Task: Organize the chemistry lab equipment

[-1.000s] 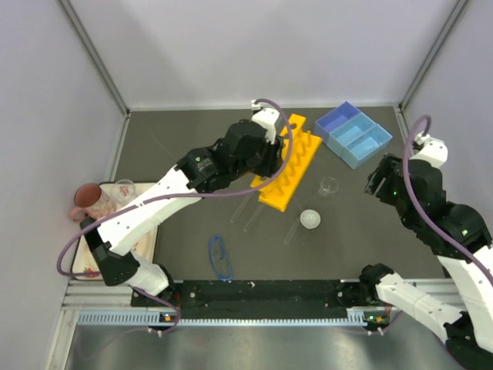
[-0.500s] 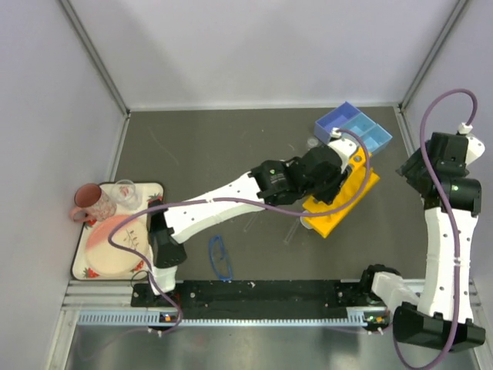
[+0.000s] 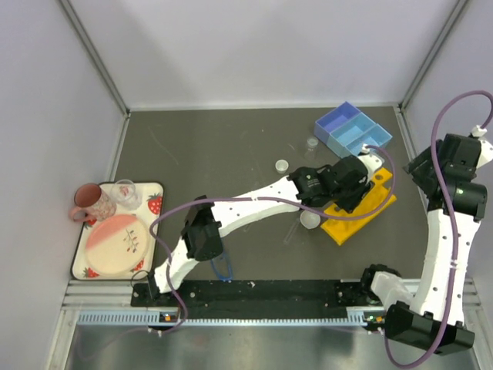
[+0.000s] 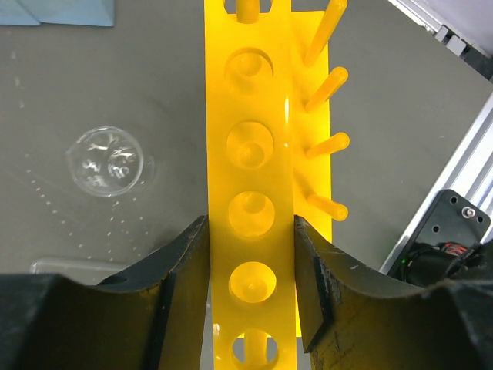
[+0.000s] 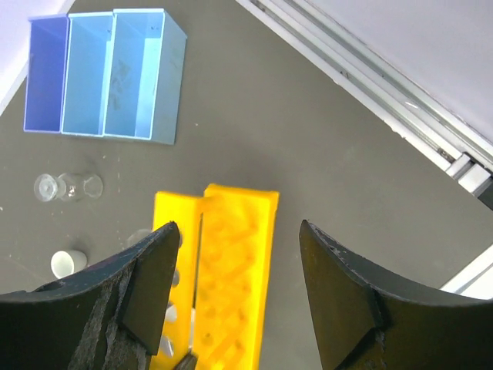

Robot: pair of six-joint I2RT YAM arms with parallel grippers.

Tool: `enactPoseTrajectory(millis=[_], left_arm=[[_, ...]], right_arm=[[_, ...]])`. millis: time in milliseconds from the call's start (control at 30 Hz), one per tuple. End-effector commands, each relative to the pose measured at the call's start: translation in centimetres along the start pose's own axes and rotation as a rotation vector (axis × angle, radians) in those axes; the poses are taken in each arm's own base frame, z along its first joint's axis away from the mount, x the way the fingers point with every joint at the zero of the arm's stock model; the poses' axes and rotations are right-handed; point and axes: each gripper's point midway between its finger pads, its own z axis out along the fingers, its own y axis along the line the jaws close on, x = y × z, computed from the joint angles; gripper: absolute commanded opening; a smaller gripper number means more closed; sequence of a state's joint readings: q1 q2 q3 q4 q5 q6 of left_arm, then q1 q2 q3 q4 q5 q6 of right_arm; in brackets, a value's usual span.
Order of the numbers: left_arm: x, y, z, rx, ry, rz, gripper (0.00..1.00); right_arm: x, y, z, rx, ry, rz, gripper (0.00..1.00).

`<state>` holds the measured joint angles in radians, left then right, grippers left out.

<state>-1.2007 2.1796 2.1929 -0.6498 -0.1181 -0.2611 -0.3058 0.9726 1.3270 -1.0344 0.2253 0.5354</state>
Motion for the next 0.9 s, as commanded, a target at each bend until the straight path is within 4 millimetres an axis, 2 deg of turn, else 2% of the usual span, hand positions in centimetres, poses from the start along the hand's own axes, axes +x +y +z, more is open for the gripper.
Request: enactPoseTrajectory(millis=[0,133,233,300,367,533,633,767,833,867], left_arm=[[-3.4,-2.9,1.0,0.099,-0.129,0.018,0.05],[-0.5,-4.1,4.1,0.111,-0.08,0.054,0.06],[0.9,-4.4,5.9,0.091,-0.069,0.096,0.06],[1.5,-4.4,6.7,0.081,-0.069,0.108,0.06],[2.4,-4.3,7.8,0.084,-0.054,0.109,0.07],[2.9,-4.0,9.4,0.064,-0.06,0.116,0.08],[2.9,-3.9,9.7,0.061,-0.066,0.128,0.14],[2.7,-3.7,9.6,0.048,-0.072,0.145,0.3],[2.3,-3.6,9.3,0.045,-0.08,0.152,0.34],[2.0,-3.7,9.0,0.046,-0.086,0.153,0.43]], right_arm=[[-0.6,0.2,-1.7,-0.063,-0.069,0.025,0.65],[0.4,0.0,-1.8,-0.084,-0.06,0.011,0.65],[1.1,-0.2,-1.8,-0.095,-0.055,0.004,0.65],[1.4,0.1,-2.0,-0.119,-0.046,0.018,0.65],[2.2,1.3,-2.7,-0.202,-0.025,0.034,0.65],[2.6,1.7,-3.7,-0.251,-0.03,0.038,0.65],[2.8,1.7,-3.8,-0.259,-0.025,0.038,0.65],[3.0,1.7,-3.7,-0.259,-0.02,0.039,0.65],[2.9,1.6,-3.8,-0.259,-0.025,0.039,0.65],[2.9,1.6,-3.8,-0.258,-0.028,0.037,0.65]])
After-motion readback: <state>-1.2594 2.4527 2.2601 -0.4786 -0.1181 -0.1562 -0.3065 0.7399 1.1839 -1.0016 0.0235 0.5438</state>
